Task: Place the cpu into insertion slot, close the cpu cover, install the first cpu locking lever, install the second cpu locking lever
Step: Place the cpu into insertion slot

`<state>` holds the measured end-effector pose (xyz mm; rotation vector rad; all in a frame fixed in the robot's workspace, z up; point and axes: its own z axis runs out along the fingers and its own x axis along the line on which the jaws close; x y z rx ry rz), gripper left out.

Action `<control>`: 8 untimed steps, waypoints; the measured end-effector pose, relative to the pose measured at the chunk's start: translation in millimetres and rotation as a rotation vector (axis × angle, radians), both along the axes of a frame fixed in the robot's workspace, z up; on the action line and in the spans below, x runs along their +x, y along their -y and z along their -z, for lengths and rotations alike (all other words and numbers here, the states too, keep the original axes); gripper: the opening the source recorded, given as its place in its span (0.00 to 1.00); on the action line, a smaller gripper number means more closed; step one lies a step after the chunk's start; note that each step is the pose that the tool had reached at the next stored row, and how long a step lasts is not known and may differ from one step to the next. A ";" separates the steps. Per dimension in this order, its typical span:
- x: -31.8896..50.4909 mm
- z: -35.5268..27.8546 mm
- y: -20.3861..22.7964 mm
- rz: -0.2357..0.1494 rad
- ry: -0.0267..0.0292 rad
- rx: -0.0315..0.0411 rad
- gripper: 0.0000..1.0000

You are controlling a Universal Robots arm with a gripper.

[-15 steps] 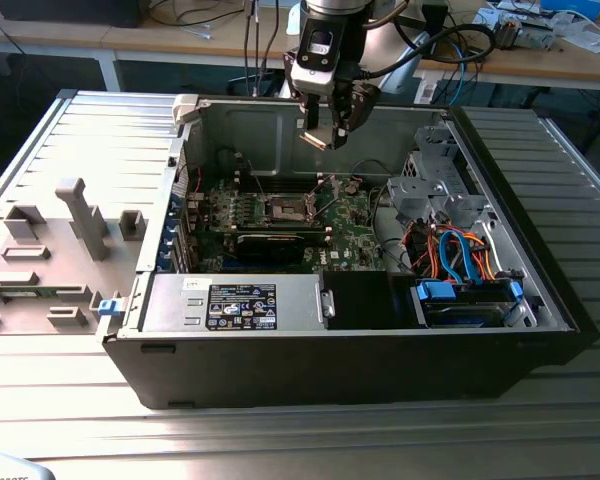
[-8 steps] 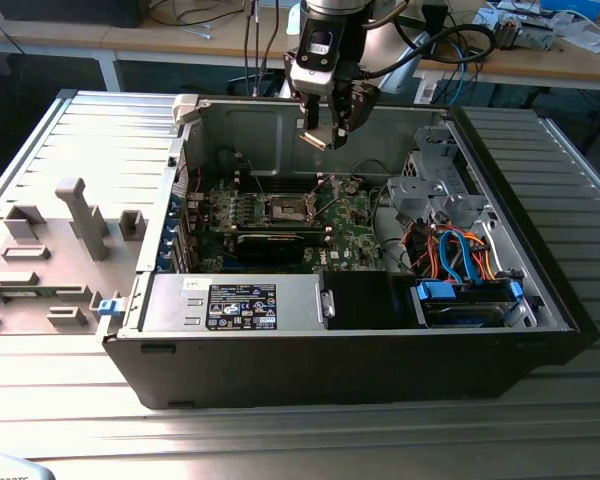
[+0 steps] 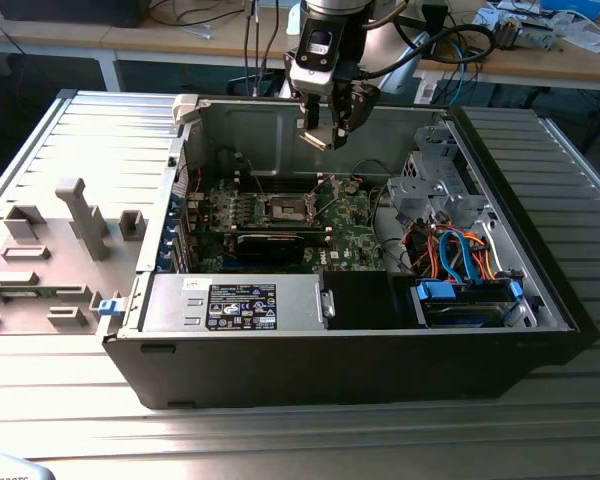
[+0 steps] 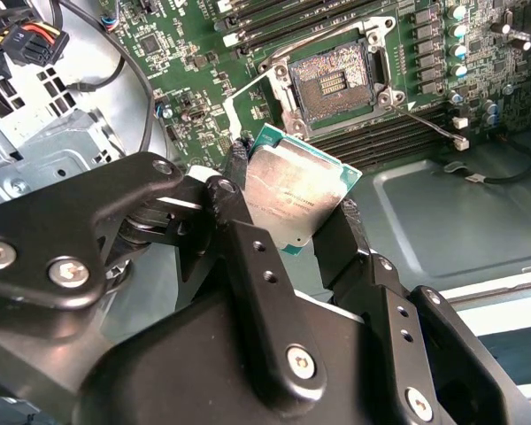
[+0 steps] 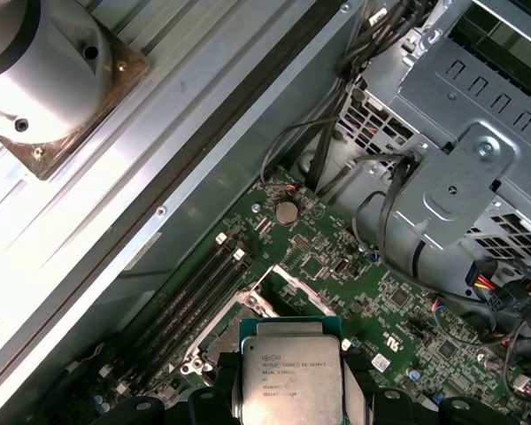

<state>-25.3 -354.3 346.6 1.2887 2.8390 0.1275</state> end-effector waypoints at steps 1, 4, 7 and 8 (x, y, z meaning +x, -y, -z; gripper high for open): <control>0.0 0.1 0.0 0.001 0.0000 0.0000 0.55; 0.0 0.1 0.0 0.002 0.0000 -0.0001 0.55; 0.1 0.3 0.0 0.006 0.0001 -0.0002 0.55; 0.0 0.3 0.0 0.007 0.0000 -0.0002 0.55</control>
